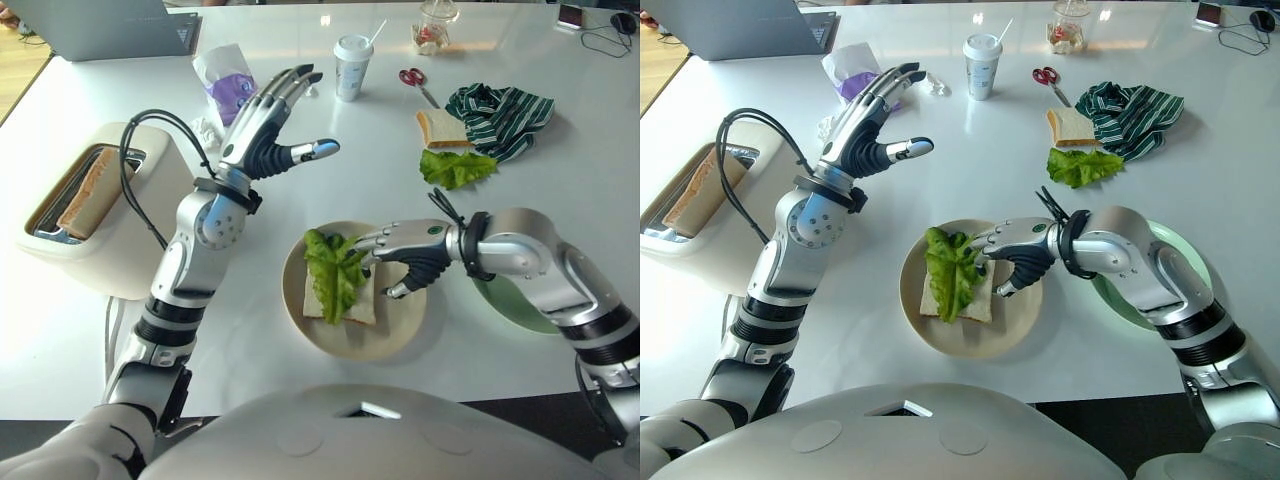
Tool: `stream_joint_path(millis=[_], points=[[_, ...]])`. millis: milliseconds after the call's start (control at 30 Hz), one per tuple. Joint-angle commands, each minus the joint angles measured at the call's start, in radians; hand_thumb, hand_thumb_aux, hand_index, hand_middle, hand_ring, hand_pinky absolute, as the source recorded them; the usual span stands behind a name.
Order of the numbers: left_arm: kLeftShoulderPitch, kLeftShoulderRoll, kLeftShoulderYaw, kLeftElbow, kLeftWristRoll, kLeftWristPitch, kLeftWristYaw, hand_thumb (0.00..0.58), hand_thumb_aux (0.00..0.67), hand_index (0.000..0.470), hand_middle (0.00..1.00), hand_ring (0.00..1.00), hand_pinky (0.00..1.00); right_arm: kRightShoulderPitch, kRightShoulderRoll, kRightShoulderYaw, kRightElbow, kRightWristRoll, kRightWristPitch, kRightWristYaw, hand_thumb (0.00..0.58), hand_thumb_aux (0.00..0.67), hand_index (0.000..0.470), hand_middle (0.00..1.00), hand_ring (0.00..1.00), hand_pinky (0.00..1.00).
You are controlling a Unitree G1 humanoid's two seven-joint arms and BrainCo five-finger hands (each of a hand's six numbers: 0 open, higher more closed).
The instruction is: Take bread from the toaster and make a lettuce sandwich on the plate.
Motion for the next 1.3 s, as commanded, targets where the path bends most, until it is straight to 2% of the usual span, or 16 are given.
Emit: stream_joint_path(millis=[33,200,333,433,567,700,800,867,967,1267,1300], points=[[-0.013,0.005,0.01,0.024,-0.03,-0.008,-0.009,0.0,0.0,0.0,0.0,0.0,0.0,-0.078,-0.062,-0.052,-0.058,0.101,0.037,0.083,0.0,0.0,0.0,0.0,0.0,0.0],[-0.016,0.007,0.014,0.039,-0.04,-0.018,-0.005,0.0,0.0,0.0,0.0,0.0,0.0,-0.139,-0.135,-0.076,-0.093,0.211,0.078,0.197,0.0,0.0,0.0,0.0,0.0,0.0],[-0.033,0.016,0.034,0.036,-0.057,-0.016,-0.014,0.0,0.0,0.0,0.0,0.0,0.0,-0.15,-0.11,-0.111,-0.09,0.247,0.1,0.161,0.0,0.0,0.0,0.0,0.0,0.0],[-0.07,0.081,0.114,-0.069,-0.1,-0.001,-0.085,0.0,0.0,0.0,0.0,0.0,0.0,-0.063,-0.079,-0.169,-0.065,0.225,0.092,0.058,0.0,0.0,0.0,0.0,0.0,0.0],[-0.047,0.342,0.313,-0.31,-0.145,0.079,-0.359,0.0,0.0,0.0,0.0,0.0,0.0,0.135,-0.035,-0.263,-0.055,0.158,0.085,-0.1,0.0,0.0,0.0,0.0,0.0,0.0],[0.049,0.598,0.519,-0.314,-0.097,0.036,-0.506,0.0,0.0,0.0,0.0,0.0,0.0,0.273,0.015,-0.298,-0.06,0.092,0.095,-0.216,0.0,0.0,0.0,0.0,0.0,0.0],[0.114,0.688,0.648,-0.27,-0.097,0.022,-0.551,0.0,0.0,0.0,0.0,0.0,0.0,0.31,0.041,-0.278,-0.056,0.044,0.105,-0.263,0.0,0.0,0.0,0.0,0.0,0.0],[0.224,0.736,0.741,-0.227,-0.066,-0.017,-0.598,0.0,0.0,0.0,0.0,0.0,0.0,0.312,0.057,-0.26,-0.053,0.027,0.109,-0.275,0.0,0.0,0.0,0.0,0.0,0.0],[0.365,0.775,0.8,-0.158,-0.024,-0.1,-0.626,0.0,0.0,0.0,0.0,0.0,0.0,0.315,0.064,-0.249,-0.052,0.006,0.117,-0.288,0.0,0.0,0.0,0.0,0.0,0.0],[0.561,0.764,0.805,-0.112,-0.012,-0.145,-0.675,0.0,0.0,0.0,0.0,0.0,0.0,0.296,0.063,-0.252,-0.023,-0.029,0.116,-0.311,0.0,0.0,0.0,0.0,0.0,0.0],[0.559,0.762,0.804,-0.114,-0.016,-0.141,-0.672,0.071,0.042,0.029,0.0,0.0,0.0,0.295,0.06,-0.255,-0.02,-0.03,0.114,-0.312,0.0,0.0,0.0,0.0,0.0,0.0]])
